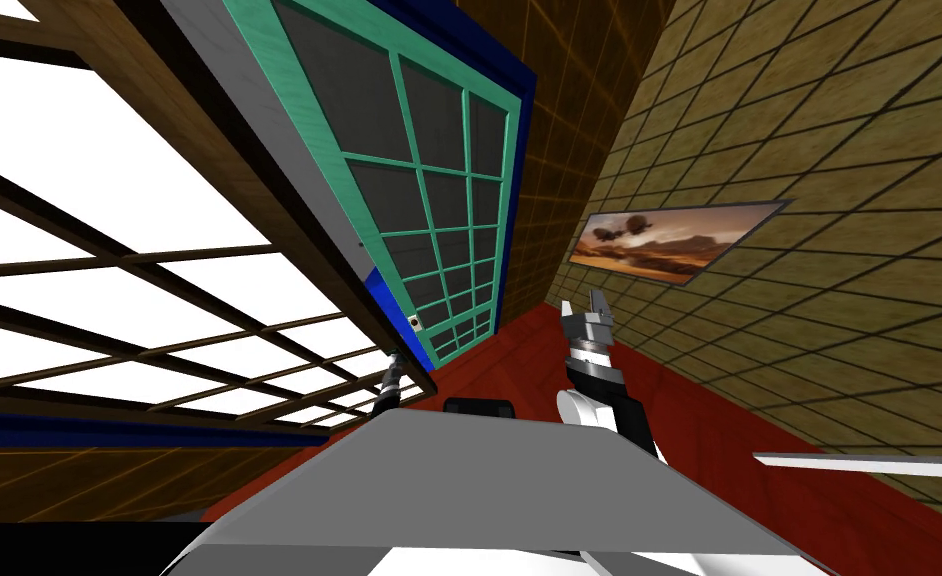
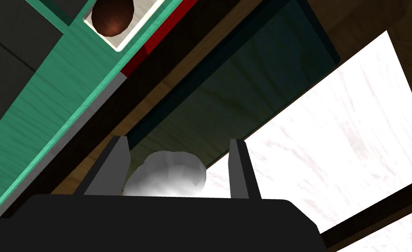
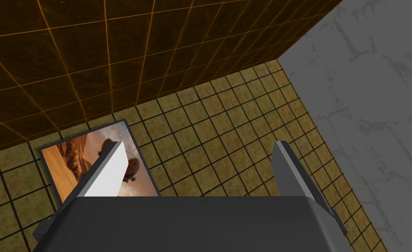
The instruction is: Pull the door open
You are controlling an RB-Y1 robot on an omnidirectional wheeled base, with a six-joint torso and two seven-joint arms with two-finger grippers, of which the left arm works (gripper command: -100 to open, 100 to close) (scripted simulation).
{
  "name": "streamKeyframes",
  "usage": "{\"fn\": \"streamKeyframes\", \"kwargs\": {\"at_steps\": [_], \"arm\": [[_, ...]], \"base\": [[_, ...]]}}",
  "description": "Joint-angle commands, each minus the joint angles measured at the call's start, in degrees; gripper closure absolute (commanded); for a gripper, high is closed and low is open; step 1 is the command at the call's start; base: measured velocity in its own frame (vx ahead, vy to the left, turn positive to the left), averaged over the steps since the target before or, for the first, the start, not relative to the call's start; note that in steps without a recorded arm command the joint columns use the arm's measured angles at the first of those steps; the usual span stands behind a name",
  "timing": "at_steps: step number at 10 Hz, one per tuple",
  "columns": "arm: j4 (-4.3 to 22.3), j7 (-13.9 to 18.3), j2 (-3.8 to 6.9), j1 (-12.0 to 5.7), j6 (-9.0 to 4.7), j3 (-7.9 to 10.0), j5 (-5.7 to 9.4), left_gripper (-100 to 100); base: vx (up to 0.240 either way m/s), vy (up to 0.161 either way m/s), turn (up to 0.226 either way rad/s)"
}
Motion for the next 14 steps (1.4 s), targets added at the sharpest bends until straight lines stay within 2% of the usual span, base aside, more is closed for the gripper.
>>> {"fn": "streamKeyframes", "kwargs": {"at_steps": [1,3,4,7,9,11,12,14], "arm": [[-0.8,1.6,1.44,0.82,0.1,1.05,0.99,100],[-0.7,5.2,1.92,0.89,-0.15,0.09,2.59,100],[-0.7,6.2,1.92,0.89,-0.15,0.09,2.59,100],[-0.7,10.7,2.43,0.97,-0.43,-0.95,4.33,100],[-0.7,10.9,2.43,0.97,-0.43,-0.95,4.33,100],[-0.6,14.6,2.94,1.05,-0.7,-1.99,6.07,100],[-0.6,15.6,2.94,1.05,-0.7,-1.99,6.07,100],[-0.6,15.6,2.94,1.05,-0.7,-1.99,6.07,100]], "base": [[-0.017,-0.005,-0.038],[-0.047,0.012,-0.093],[-0.061,0.014,-0.034],[-0.044,0.009,-0.066],[-0.018,0.001,-0.018],[-0.053,0.007,-0.084],[-0.047,0.007,-0.069],[-0.003,0.003,0.022]]}}
